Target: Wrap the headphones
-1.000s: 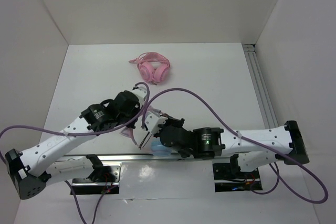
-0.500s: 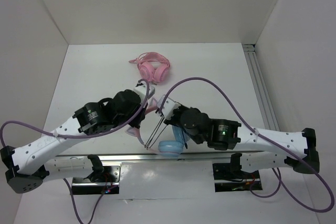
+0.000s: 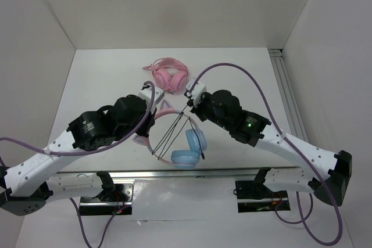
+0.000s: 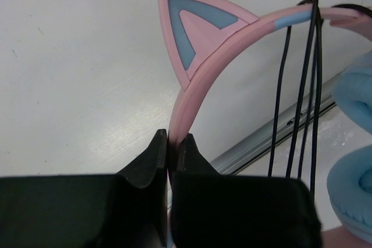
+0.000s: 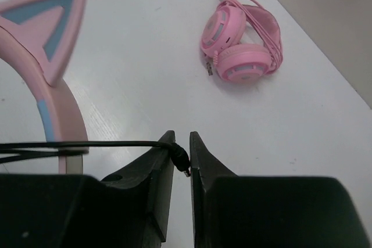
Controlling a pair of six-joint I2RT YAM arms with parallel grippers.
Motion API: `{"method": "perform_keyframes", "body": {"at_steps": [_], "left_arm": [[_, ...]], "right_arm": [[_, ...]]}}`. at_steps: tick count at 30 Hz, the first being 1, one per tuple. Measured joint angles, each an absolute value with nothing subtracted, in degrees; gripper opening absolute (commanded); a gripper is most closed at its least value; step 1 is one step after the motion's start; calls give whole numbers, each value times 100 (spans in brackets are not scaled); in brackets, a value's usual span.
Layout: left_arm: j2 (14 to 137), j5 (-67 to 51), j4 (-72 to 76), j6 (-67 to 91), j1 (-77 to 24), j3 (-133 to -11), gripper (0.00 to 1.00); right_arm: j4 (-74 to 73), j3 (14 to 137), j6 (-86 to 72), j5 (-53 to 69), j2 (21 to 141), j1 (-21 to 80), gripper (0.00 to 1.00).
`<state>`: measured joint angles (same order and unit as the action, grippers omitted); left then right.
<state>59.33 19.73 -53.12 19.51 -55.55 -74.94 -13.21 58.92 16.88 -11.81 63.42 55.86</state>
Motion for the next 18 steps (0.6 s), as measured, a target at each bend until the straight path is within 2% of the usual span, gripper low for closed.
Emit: {"method": "perform_keyframes", "body": {"at_steps": [3,8,9,12,16,18], "left_arm": [[5878,2156,-5374,1933,-5524,-7636,0],[5983,2349,-5524,1916,-5378,-7765,0],[6027,2375,-5557,1914,-5336,-7776,0],[6141,2412,-5653,1800,-5245,-7819,0],[6215,2392,-5704,1704,-5072,-7843,0],[6224,2329,-5826,1627,-4904,-7905,0]], "right_arm": [[-1160,5892,1555,-797,6427,5124,22],[-797,5885,1433,-388,6678,4930,22],[-722,5861,1413,-366,6718,4908,24],[-578,5756,1330,-316,6814,4812,38],[-467,5741,1243,-255,7061,4668,42],[-443,5712,1214,-388,7168,4512,52]]}}
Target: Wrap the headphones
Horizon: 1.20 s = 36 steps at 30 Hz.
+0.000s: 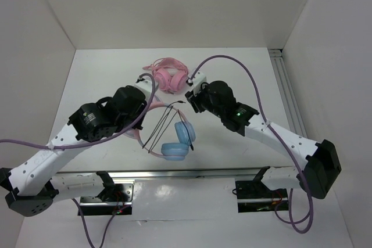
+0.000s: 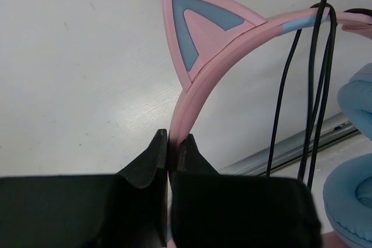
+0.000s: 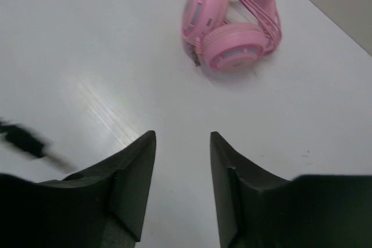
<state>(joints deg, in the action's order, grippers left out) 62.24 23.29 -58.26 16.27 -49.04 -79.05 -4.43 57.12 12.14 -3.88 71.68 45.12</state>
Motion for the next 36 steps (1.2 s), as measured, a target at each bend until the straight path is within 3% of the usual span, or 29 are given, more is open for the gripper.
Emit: {"method": "perform_keyframes", "body": {"at_steps": [6,15,18,26,36], "left_arm": [[6213,2375,-5909,1603,-4257,-8261,0],[6182,2198,-5714,1629,-3380,-8300,0],[6128,2045,-5439,1656,-3048,-7966,0],[6342,1544,-4711,1653,-1723,-6875,0],[6495,1525,-4377,2349,-534,-6289,0]], "right_arm": [[-158,5349,891,-530,7437,3852,57],[263,4890,228,-598,7719,3804,58],[338,4823,-132,-1068,7830,3800,63],[-440,4989,-1431,-2349,8162,3507,63],[-976,4995,-1844,-2058,7432,3411,64]]}}
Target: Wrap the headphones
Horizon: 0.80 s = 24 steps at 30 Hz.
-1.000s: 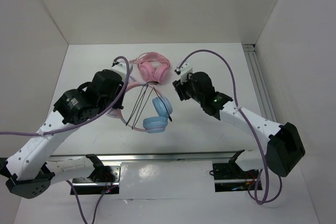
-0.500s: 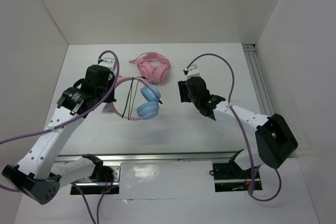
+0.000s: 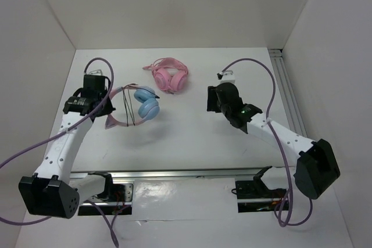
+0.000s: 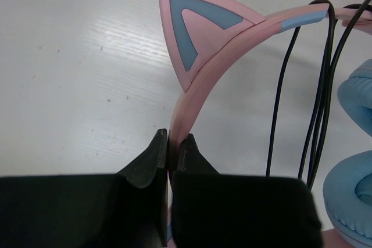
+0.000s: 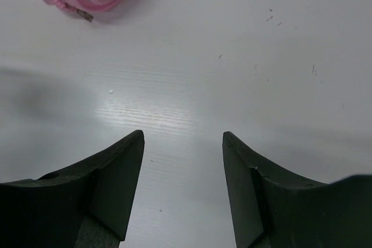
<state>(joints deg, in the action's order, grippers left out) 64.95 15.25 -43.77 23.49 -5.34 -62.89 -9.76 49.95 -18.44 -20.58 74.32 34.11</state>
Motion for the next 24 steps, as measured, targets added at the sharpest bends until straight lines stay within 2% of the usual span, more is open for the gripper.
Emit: {"method": "perform_keyframes", "body": {"at_steps": [2,3,10,11,18,24], "left_arm": [[6490,1575,-4390,2602,-283,-6147,0],[6495,1614,-4410,2744,-154,-6084,0],[6602,1962,-4506,4233,851,-5380,0],[6665,2075,-4504,4431,910,-5260,0],[7360,2480,-4545,5935,1068,-4534,0],[7725,2596,-4353,6799,1188,-4449,0]], "right_arm": [[-1059,4995,-1863,-1883,7207,3413,65],[-1094,4995,-1881,-1787,7100,3415,69],[-1291,5043,-2016,-1374,6748,3625,74],[-1343,5046,-2036,-1306,6751,3686,87],[-1522,5046,-2025,-1203,6692,4023,88],[-1715,5061,-1940,-1210,6654,4069,90]]}}
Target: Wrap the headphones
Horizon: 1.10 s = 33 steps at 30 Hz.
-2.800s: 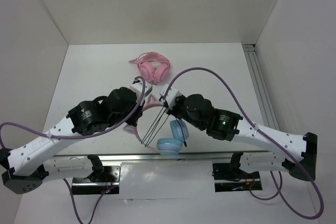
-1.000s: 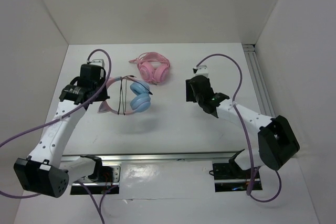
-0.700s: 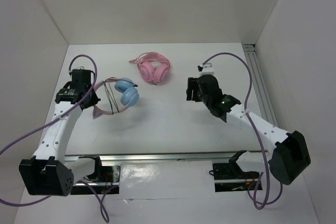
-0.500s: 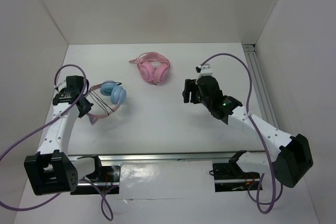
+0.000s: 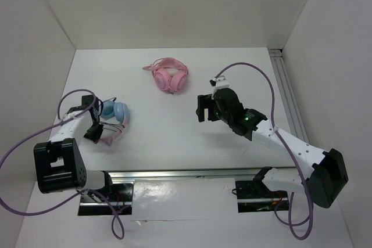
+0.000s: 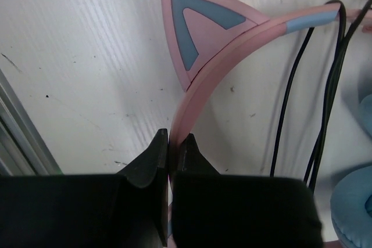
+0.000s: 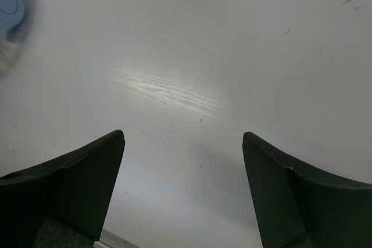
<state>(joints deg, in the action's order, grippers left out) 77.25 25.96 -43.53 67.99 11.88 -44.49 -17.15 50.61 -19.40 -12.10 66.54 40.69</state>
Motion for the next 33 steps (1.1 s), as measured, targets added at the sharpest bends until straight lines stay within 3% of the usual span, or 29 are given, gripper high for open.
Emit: {"method": "perform_keyframes", "body": {"at_steps": [2,10,13,14,23,25,27,33], "left_arm": [[7811,2644,-4309,7015,1249,-4445,1],[8079,2665,-4246,7382,1437,-4418,59],[8034,2630,-4305,7332,1450,-4414,75],[7988,2622,-4311,7323,1450,-4414,100],[7199,2464,-4399,7105,1450,-4615,100],[6860,2418,-4431,7030,1452,-4705,100],[6497,2357,-4482,6890,1472,-4834,100],[5448,1199,-4270,5592,1520,-5395,100]], "right_arm": [[-1758,5083,-1918,-1208,6654,4086,90],[-1857,5256,-1876,-1232,6661,4399,91],[-1861,5354,-1861,-1321,6702,4556,91],[-1861,5387,-1859,-1376,6720,4628,91],[-1953,5747,-1852,-1813,6884,5234,92],[-2029,5830,-1855,-1865,6884,5297,100],[-2134,5951,-1839,-1927,6884,5352,100],[-2792,6687,-1837,-2458,6783,5572,100]]}}
